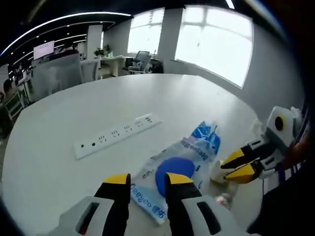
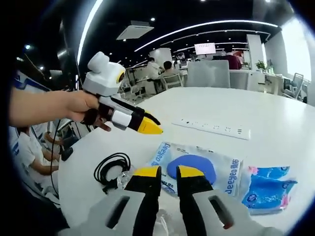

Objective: Arrange the tabletop items into an orderly group along one side of the table until the central work area is clear of visible clutter.

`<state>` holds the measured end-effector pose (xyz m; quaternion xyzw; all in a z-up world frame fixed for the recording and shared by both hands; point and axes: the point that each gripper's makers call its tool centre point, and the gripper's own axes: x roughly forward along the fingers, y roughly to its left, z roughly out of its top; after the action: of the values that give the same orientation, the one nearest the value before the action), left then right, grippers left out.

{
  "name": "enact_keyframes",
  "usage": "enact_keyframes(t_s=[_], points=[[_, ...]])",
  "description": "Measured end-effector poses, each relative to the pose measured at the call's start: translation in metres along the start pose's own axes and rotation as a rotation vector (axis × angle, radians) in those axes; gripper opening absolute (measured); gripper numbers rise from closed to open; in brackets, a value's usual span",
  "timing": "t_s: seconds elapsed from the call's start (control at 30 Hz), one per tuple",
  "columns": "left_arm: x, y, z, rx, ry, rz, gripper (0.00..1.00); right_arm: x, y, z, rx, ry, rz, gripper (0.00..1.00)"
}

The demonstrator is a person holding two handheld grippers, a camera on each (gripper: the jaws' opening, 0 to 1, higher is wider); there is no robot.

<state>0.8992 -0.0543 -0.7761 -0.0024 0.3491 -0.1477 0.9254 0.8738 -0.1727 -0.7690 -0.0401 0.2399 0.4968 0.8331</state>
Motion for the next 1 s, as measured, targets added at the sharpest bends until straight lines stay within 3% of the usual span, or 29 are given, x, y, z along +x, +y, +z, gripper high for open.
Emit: enact_keyframes(t_s=[0.33,0.57,1.0], points=[[-0.041,-0.017,-0.011,0.005,-0.043,0.037,0.37,-0.027,-0.005,0.007,-0.073,-0.011,-0.005,0.35],[-0.067,-0.026,-0.023,0.001,-0.063,0.056,0.42,-0.049,-0.018,0.003,-0.058,-0.011,-0.026,0.47],[-0.113,-0.041,-0.046,-0.053,-0.110,0.100,0.57,-0.112,-0.046,-0.008,-0.072,-0.007,-0.112,0.71]])
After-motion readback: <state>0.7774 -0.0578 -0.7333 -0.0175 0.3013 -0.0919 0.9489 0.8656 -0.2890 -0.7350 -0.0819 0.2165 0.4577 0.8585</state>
